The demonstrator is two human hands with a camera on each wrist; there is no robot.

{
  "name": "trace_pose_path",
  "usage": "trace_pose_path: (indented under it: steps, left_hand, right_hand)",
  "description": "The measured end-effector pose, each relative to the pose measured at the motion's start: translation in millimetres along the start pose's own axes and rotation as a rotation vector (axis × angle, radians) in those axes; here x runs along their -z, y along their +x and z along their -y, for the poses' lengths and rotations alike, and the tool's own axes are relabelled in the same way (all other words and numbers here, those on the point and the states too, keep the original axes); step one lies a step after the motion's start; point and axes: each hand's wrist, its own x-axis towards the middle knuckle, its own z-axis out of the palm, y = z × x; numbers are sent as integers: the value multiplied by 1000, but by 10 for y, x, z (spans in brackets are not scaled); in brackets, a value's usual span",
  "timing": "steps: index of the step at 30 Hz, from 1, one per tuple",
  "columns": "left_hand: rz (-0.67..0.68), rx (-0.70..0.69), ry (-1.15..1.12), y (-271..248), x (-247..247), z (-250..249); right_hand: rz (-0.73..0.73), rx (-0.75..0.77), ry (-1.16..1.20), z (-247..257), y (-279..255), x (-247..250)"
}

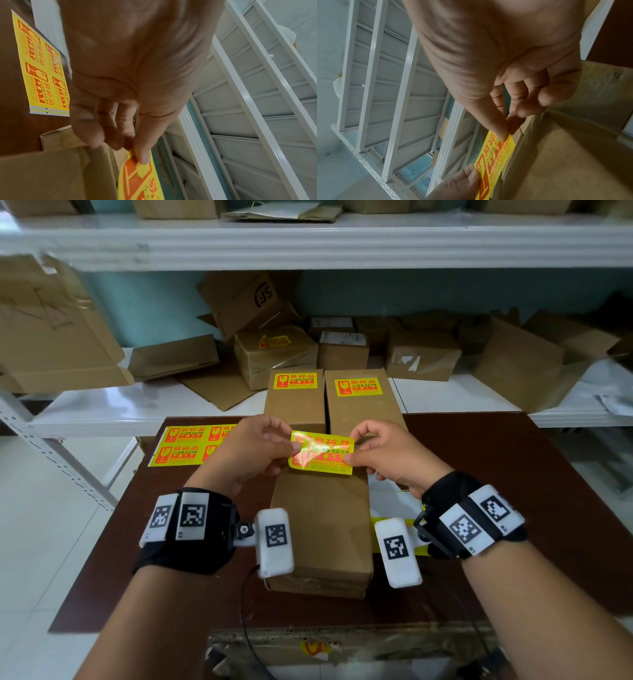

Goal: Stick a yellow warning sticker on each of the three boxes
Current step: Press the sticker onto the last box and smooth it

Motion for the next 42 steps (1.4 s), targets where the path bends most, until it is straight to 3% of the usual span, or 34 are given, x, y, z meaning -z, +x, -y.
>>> trace_pose_path:
  steps: [10, 18, 42]
  left_hand:
    - [45, 95, 7, -19, -67, 21]
    - [20, 58, 136, -55, -59, -7]
    - [-5, 75, 184, -28, -10, 57]
  right_hand:
    - [60, -73, 39, -87, 49, 18]
    - [79, -61, 10, -88, 33, 101]
    - [79, -81, -2, -102, 31, 102]
